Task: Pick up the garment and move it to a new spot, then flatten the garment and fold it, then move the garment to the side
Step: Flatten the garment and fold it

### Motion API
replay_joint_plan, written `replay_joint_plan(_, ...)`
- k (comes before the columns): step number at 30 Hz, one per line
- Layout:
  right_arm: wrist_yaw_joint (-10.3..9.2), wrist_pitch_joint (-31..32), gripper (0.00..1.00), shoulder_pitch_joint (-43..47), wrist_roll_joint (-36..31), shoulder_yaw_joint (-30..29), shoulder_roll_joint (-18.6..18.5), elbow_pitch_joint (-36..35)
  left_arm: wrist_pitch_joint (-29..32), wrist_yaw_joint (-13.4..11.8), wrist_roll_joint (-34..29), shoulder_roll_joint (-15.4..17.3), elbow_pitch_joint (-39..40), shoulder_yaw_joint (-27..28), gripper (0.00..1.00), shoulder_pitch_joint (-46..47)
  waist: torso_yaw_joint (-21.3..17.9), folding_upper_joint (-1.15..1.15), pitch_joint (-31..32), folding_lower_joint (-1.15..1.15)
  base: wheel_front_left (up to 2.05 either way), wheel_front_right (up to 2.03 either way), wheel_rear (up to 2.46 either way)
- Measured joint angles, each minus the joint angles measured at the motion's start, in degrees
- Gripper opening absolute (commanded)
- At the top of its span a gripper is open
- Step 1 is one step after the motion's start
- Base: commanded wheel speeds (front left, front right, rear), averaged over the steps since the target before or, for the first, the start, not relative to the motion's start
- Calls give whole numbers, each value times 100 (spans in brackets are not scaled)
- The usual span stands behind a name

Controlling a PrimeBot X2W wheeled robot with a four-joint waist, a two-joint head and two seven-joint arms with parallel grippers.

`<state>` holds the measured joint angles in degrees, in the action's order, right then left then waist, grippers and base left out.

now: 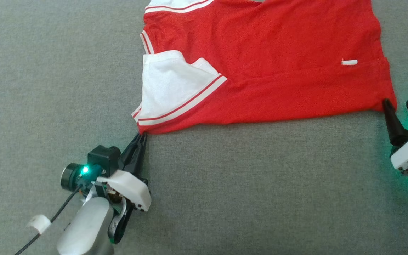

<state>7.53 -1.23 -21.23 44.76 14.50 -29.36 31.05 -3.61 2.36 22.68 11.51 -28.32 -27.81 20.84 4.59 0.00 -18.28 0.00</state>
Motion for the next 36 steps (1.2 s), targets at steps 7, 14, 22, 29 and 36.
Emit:
replay_joint_plan(7, 0, 307, 46, -69, -60, -60, 125, 286, 0, -1, 1, 2, 114, -37, 0, -1, 75, 0, -56, 0, 0, 0, 0)
replay_joint_plan(14, 0, 383, 0, -58, -36, -52, 122, 227, -2, -8, 2, 47, 180, -52, 0, -1, 95, 0, -24, 0, 0, 0, 0)
replay_joint_plan(22, 0, 376, 0, 190, 19, -68, -52, -31, 43, -90, 68, 250, 728, -47, 0, -267, 32, 0, 209, 0, 0, 0, 0)
replay_joint_plan(29, 0, 410, 0, 512, 132, -69, -162, -335, 283, -223, 122, 445, 1386, -88, 0, -833, 16, 0, 380, 0, 0, 0, 0)
replay_joint_plan(36, 0, 428, 0, 1016, 311, -109, -297, -614, 522, -347, 214, 624, 1948, -169, 0, -1318, 29, 0, 565, 0, 0, 0, 0)
